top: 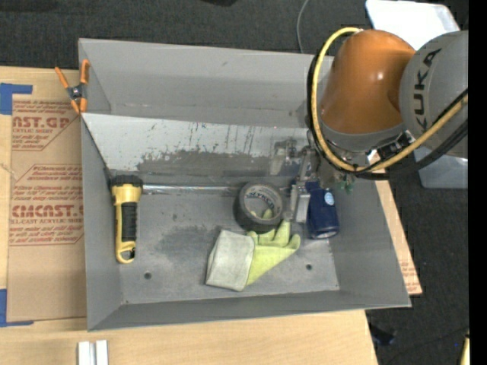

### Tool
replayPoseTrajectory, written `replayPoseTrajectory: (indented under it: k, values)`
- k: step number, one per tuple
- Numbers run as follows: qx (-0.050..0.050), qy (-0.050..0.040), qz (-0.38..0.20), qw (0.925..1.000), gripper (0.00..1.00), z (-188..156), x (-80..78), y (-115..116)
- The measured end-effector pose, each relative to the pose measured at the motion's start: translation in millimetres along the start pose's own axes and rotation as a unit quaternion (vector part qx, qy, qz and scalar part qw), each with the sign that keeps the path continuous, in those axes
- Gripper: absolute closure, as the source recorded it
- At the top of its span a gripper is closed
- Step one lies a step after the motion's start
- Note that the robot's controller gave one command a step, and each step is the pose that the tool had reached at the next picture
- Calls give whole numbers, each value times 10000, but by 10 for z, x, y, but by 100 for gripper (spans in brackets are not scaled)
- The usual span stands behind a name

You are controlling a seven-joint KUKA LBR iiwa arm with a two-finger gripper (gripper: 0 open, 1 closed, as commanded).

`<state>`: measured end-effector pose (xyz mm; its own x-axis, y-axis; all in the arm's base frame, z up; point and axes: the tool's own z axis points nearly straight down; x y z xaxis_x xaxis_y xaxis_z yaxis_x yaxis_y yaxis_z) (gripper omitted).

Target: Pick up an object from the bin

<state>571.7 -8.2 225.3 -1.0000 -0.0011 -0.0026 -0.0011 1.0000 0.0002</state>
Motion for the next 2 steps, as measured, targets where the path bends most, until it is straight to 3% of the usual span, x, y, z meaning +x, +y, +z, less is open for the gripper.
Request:
replayPoseTrajectory:
  k: [1, 2]
  values:
    - [-3, -42, 450, 9990, 0, 238, 97, 15]
    - [0, -4, 693, 9976, 0, 634, 186, -137]
